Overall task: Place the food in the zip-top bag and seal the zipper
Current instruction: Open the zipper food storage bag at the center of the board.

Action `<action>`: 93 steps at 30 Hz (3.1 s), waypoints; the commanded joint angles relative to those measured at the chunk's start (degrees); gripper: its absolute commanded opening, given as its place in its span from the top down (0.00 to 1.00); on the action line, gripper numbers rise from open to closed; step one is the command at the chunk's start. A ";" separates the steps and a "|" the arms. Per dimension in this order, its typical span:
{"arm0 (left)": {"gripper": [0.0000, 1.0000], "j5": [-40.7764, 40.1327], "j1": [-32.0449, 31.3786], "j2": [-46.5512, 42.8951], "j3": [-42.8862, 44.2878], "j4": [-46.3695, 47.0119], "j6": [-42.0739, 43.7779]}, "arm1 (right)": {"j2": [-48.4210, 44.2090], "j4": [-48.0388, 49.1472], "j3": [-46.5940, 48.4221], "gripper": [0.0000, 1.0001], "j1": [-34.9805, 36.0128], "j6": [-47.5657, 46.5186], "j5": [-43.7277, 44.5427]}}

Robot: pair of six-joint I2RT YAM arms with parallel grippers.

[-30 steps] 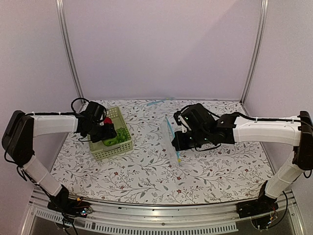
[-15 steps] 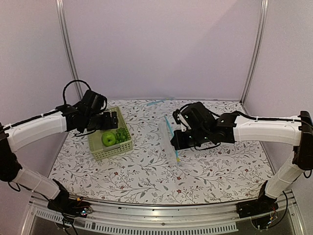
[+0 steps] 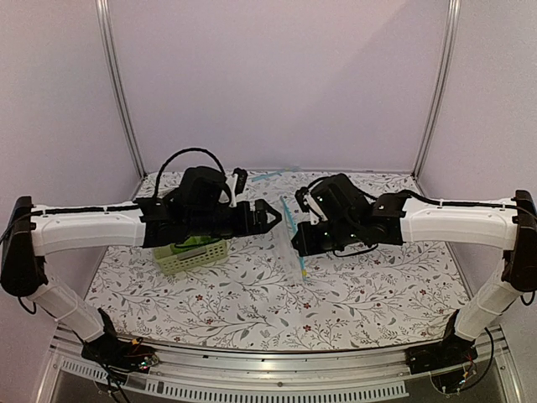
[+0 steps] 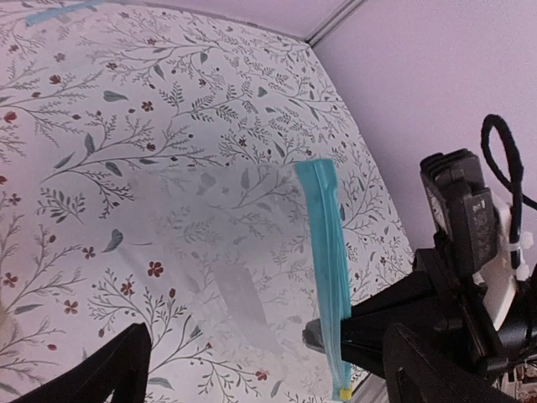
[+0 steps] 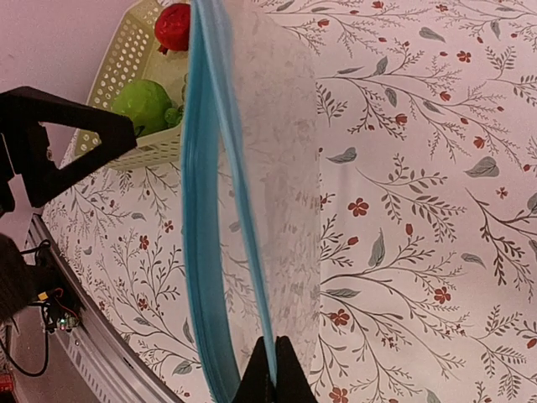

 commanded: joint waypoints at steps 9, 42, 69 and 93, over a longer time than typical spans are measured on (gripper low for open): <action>0.23 1.15 -4.11 9.95 6.20 0.22 -2.75 | -1.93 1.39 -0.46 1.00 0.19 0.00 0.43; 0.92 -7.20 -4.23 15.00 6.33 -8.30 -3.33 | -4.26 -10.64 -0.12 1.00 0.74 6.04 25.69; 1.00 -0.11 -3.82 21.58 17.52 -16.00 -0.08 | -14.09 -3.42 -4.33 0.52 -0.14 2.26 2.28; 1.00 2.29 -3.39 20.76 15.60 -13.15 -1.81 | 3.66 5.26 -2.62 0.60 1.12 4.83 0.55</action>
